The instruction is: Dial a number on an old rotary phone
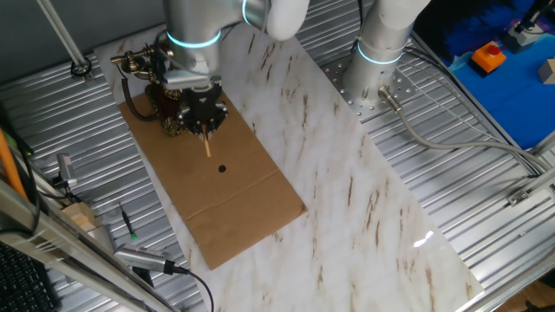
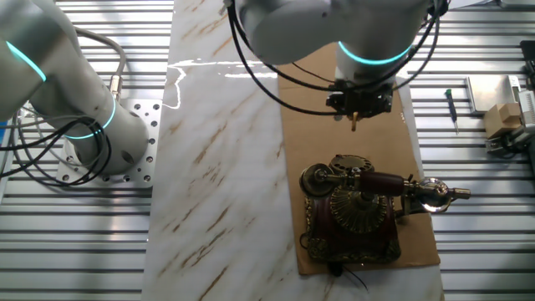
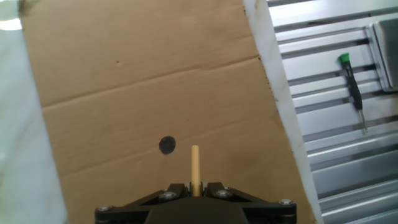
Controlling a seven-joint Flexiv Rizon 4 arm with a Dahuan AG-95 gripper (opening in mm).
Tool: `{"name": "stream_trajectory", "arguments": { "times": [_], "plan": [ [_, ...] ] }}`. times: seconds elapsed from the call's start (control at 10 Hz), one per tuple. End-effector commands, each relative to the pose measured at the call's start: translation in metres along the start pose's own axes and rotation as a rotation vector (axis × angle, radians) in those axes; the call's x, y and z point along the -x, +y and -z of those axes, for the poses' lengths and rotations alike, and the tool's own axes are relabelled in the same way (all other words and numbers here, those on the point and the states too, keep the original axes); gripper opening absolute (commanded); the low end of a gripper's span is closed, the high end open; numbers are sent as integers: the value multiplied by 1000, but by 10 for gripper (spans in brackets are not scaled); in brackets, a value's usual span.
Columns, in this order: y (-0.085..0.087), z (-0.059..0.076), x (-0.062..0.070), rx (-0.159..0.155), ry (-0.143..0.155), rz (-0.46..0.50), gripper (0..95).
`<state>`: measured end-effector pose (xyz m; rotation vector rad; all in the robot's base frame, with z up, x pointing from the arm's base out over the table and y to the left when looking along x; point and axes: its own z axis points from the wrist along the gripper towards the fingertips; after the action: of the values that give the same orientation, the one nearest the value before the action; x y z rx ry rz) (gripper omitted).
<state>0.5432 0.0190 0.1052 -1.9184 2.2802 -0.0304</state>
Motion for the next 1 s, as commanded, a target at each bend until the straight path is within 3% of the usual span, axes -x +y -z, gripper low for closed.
{"name": "stream_trajectory", "arguments": {
  "times": [0.1,0.6,1.0],
  "plan": [
    [1,1,3,1,1,9,0],
    [1,0,4,-2,2,8,0],
    [-7,-17,-3,-14,-6,8,0]
  ]
}}
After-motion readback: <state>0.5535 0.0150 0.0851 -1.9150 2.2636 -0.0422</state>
